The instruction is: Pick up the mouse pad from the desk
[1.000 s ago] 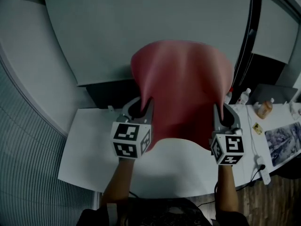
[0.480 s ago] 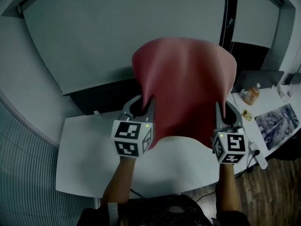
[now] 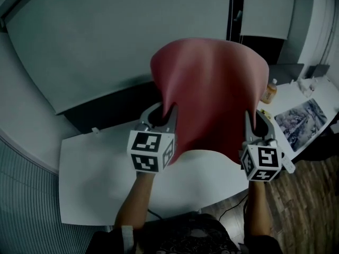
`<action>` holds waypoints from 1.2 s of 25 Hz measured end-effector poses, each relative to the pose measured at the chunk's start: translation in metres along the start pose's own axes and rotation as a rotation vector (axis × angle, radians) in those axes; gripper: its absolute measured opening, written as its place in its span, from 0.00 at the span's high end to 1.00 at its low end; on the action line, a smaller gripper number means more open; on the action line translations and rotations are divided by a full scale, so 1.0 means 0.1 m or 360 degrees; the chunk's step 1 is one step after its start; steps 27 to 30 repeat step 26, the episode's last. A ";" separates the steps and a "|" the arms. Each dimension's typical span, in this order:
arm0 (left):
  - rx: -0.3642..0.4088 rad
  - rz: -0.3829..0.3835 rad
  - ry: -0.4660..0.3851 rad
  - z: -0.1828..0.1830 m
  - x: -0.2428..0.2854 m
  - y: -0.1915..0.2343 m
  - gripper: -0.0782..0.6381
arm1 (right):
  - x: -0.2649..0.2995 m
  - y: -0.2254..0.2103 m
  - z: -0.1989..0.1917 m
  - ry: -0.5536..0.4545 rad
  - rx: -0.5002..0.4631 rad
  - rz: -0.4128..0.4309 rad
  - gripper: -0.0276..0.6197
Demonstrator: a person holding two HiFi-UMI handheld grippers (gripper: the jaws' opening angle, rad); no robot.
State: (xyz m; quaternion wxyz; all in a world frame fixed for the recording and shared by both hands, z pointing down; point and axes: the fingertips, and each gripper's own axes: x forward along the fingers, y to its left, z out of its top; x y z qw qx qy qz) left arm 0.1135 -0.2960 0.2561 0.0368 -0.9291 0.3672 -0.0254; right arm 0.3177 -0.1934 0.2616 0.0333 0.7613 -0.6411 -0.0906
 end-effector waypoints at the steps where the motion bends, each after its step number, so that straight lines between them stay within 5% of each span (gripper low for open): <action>1: -0.0002 -0.0017 0.0001 0.00 0.02 -0.04 0.80 | -0.03 -0.03 -0.01 0.0009 0.0001 -0.0016 0.87; 15: -0.0023 -0.0205 0.0018 -0.10 0.20 -0.45 0.80 | -0.41 -0.35 -0.10 0.0078 -0.0025 -0.0210 0.87; 30: -0.0032 -0.0236 0.0024 -0.11 0.25 -0.48 0.80 | -0.43 -0.40 -0.11 0.0097 -0.0036 -0.0237 0.87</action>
